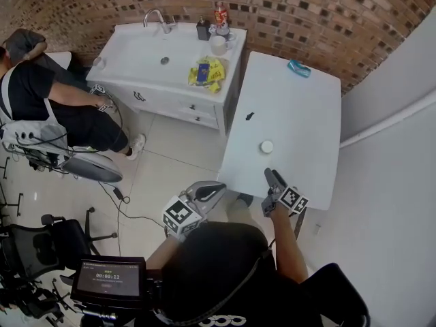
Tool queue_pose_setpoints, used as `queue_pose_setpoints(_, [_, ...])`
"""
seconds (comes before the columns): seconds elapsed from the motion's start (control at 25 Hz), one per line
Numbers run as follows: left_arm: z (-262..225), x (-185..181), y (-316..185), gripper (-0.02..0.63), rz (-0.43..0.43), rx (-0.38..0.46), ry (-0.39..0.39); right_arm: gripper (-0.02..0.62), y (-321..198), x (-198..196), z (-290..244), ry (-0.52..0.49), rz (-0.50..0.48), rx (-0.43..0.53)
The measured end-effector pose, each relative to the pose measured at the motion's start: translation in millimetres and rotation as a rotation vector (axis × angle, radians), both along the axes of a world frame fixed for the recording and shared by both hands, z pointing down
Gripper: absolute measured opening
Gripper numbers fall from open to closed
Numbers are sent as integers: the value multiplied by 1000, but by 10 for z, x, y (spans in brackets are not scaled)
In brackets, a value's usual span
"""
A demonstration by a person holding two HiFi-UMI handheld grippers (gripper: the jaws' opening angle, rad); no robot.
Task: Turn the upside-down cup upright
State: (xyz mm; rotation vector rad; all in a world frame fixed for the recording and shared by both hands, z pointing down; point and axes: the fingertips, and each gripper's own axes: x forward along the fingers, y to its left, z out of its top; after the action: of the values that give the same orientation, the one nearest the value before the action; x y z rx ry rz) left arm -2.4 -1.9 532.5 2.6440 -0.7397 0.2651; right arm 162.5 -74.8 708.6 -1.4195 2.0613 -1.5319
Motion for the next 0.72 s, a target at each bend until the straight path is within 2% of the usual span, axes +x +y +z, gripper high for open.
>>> queue_pose_setpoints(0.16, [-80, -395, 417, 14, 37, 24, 27, 80, 416, -309, -316, 43, 40, 65])
queue_pose_setpoints(0.28, [-105, -665, 728, 14, 63, 37, 48, -8, 802, -567, -504, 70, 57, 102])
queue_pose_setpoints(0.52, [-68, -1123, 1434, 14, 90, 31, 73, -8, 1737, -1069, -641, 123, 57, 131])
queue_pose_setpoints(0.72, [-80, -1242, 1994, 14, 114, 30, 80, -8, 2365, -1333, -773, 158, 8, 159])
